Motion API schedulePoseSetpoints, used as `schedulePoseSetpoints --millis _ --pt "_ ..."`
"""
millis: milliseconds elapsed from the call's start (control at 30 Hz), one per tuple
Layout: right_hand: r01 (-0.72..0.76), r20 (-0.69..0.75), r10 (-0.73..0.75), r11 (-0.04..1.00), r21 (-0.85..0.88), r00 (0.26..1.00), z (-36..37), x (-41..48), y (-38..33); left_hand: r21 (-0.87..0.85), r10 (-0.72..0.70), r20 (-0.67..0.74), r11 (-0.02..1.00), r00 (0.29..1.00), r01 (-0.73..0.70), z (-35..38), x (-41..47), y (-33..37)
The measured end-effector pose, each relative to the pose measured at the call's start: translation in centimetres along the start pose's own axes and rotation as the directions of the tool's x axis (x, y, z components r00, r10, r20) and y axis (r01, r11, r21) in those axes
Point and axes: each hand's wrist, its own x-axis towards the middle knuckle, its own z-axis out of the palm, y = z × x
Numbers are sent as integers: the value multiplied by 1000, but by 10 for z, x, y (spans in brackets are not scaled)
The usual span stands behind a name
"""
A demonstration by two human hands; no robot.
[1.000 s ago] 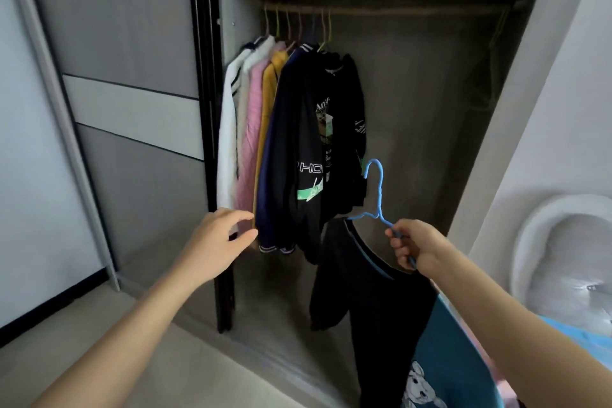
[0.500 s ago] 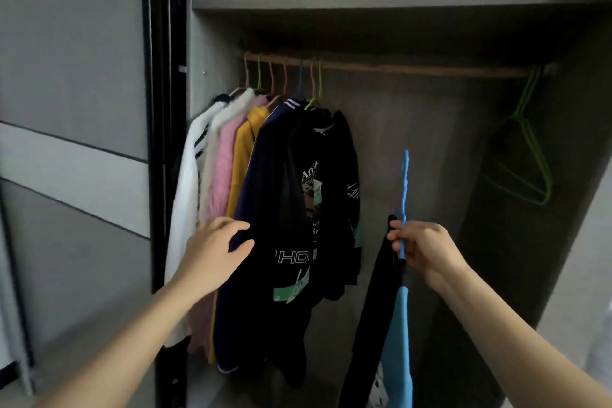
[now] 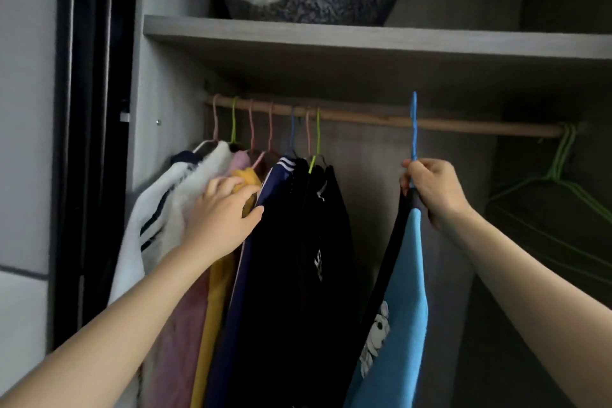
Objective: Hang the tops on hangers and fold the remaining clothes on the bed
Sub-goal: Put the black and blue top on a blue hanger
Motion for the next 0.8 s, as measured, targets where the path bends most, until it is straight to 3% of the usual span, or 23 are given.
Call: schedulePoseSetpoints --millis 133,300,467,633,800 --pt "-21 -1 21 995 -95 1000 31 38 4 15 2 8 1000 1000 -2 14 38 -19" --pt "-52 114 79 974 -219 990 62 68 13 -88 37 62 996 997 -31 27 44 -32" --pt "-2 184 48 970 -244 982 94 89 10 -69 71 69 995 995 -66 26 44 -34" --pt "-33 263 107 962 -272 959 124 92 35 -39 73 76 997 994 -70 27 43 -38" --pt "-35 327 98 980 -194 940 146 79 49 -93 63 42 994 997 -59 25 38 -37"
